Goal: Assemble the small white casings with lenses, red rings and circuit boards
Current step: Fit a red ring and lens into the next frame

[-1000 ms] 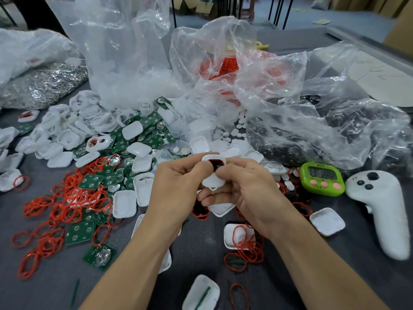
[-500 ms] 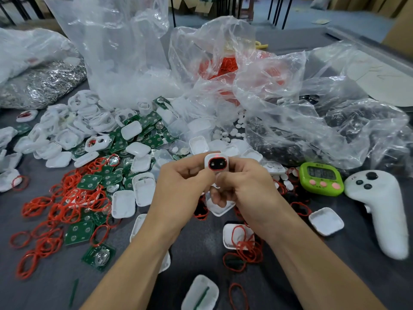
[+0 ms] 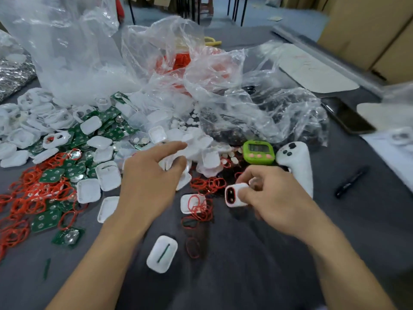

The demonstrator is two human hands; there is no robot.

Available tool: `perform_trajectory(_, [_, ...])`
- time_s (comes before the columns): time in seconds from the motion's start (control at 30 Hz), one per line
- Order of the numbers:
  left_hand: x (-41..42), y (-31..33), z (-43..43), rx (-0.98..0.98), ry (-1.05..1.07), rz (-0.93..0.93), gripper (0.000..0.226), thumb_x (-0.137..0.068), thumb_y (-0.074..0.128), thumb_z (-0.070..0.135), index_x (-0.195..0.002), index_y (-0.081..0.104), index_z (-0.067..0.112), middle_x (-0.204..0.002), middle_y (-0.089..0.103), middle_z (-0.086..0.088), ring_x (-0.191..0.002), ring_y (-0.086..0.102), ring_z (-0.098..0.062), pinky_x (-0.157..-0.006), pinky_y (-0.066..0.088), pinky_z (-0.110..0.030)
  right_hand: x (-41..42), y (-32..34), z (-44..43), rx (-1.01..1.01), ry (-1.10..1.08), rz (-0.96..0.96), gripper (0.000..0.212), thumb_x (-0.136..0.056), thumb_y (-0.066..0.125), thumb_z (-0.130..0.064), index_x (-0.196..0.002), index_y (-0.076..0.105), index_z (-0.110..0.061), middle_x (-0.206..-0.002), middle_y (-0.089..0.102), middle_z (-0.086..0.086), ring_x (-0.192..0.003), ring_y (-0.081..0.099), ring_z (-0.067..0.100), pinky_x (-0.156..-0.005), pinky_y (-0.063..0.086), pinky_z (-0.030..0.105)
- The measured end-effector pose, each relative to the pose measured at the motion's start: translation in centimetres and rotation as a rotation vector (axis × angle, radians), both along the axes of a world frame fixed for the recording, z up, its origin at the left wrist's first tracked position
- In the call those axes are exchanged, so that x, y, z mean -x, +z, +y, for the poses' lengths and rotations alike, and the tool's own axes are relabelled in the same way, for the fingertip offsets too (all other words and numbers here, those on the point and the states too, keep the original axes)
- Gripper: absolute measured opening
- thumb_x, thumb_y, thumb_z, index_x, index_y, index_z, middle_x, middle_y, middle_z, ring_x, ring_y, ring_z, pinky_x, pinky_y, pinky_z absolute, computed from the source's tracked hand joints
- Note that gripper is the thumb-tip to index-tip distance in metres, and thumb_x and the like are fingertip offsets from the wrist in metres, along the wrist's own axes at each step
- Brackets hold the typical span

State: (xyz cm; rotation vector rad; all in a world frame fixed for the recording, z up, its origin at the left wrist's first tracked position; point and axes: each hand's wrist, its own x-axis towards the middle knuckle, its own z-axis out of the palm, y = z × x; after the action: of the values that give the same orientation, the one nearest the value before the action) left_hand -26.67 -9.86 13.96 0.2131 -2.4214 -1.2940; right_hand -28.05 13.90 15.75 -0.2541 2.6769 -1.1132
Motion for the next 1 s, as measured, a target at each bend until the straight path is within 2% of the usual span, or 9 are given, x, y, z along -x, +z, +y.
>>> perform_trajectory(0.2, [0.5,1.3,2.8,0.295,-0.053,-0.104,0.052,-0.094,0.065,0.026,-0.143,0.057,0.038,-0.132,0.068,0.015,-0.133,0.049,-0.020,-0.102,0.041,-0.032,-3.8,0.2,2.5,-0.319,-0.105,0.109,0.019,-0.087,0.064,-0.054,-0.089,0.067,-0.035,-0.072,0.066,-0.012,-0.071,0.061,0.007,-0.065,0.052,0.032])
perform_trajectory(0.37, [1.9,0.7,2.2,0.347,-0.071,-0.180,0.077,-0.094,0.065,0.029,-0.159,0.024,0.034,-0.157,0.047,0.004,-0.142,0.041,-0.032,-0.111,0.038,-0.047,1.0,2.8,-0.3,-0.221,-0.168,0.433,0.016,-0.089,0.064,-0.033,-0.078,0.073,-0.027,-0.064,0.068,-0.011,-0.063,0.061,0.010,-0.064,0.052,0.026])
perform_trajectory(0.5, [3.8,-0.2,1.1,0.446,-0.081,-0.165,0.064,-0.097,0.061,0.030,-0.155,0.035,0.025,-0.162,0.037,-0.004,-0.152,0.025,-0.027,-0.122,0.024,-0.052,8.1,4.1,-4.4,-0.141,-0.093,0.427,0.029,-0.093,0.059,-0.004,-0.109,0.078,-0.020,-0.104,0.077,0.001,-0.097,0.070,0.018,-0.089,0.055,0.027])
perform_trajectory(0.6, [5.1,-1.0,0.3,0.621,-0.095,-0.190,0.047,-0.098,0.061,0.036,-0.143,0.054,0.023,-0.149,0.055,-0.002,-0.140,0.045,-0.027,-0.120,0.023,-0.051,12.0,4.3,-7.4,-0.212,0.045,0.310,0.030,-0.090,0.059,0.000,-0.107,0.078,-0.016,-0.110,0.076,0.003,-0.104,0.069,0.019,-0.087,0.051,0.024])
perform_trajectory(0.7, [5.5,-1.5,0.1,0.459,-0.033,-0.079,0.031,-0.093,0.070,0.028,-0.123,0.069,0.020,-0.124,0.069,-0.001,-0.110,0.060,-0.025,-0.115,0.031,-0.050,13.2,3.3,-10.1,-0.339,0.254,0.214,0.033,-0.092,0.060,-0.004,-0.119,0.075,-0.016,-0.121,0.074,0.002,-0.111,0.067,0.017,-0.088,0.050,0.022])
perform_trajectory(0.77, [5.3,-1.8,-0.1,0.324,-0.005,-0.014,0.023,-0.088,0.074,0.018,-0.111,0.075,0.020,-0.106,0.075,-0.001,-0.095,0.060,-0.021,-0.095,0.046,-0.042,13.2,2.2,-11.2,-0.402,0.345,0.215,0.037,-0.094,0.058,-0.004,-0.126,0.072,-0.017,-0.129,0.069,0.003,-0.114,0.064,0.019,-0.087,0.048,0.024])
perform_trajectory(0.83, [4.9,-1.6,-0.3,0.132,-0.025,-0.069,0.033,-0.086,0.072,0.012,-0.114,0.077,0.029,-0.094,0.078,0.003,-0.082,0.067,-0.022,-0.075,0.052,-0.033,13.2,1.5,-11.7,-0.466,0.370,0.241,0.036,-0.094,0.057,-0.003,-0.124,0.072,-0.017,-0.127,0.068,0.005,-0.106,0.064,0.022,-0.081,0.045,0.025])
perform_trajectory(0.93, [4.2,-1.1,-1.2,-0.060,-0.073,-0.147,0.066,-0.073,0.060,0.010,-0.128,0.067,0.046,-0.103,0.072,0.031,-0.085,0.068,0.004,-0.060,0.047,-0.010,13.2,1.5,-12.2,-0.517,0.295,0.294,0.032,-0.090,0.061,-0.002,-0.116,0.074,-0.015,-0.113,0.073,0.008,-0.099,0.068,0.025,-0.084,0.056,0.032])
perform_trajectory(1.0, [3.8,-0.4,-2.6,-0.185,0.028,-0.109,0.081,-0.066,0.054,0.011,-0.137,0.057,0.050,-0.111,0.067,0.038,-0.088,0.064,0.017,-0.058,0.046,-0.007,13.0,1.7,-12.6,-0.335,0.161,0.318,0.037,-0.087,0.056,0.002,-0.113,0.075,-0.018,-0.113,0.075,0.006,-0.103,0.069,0.025,-0.091,0.058,0.039])
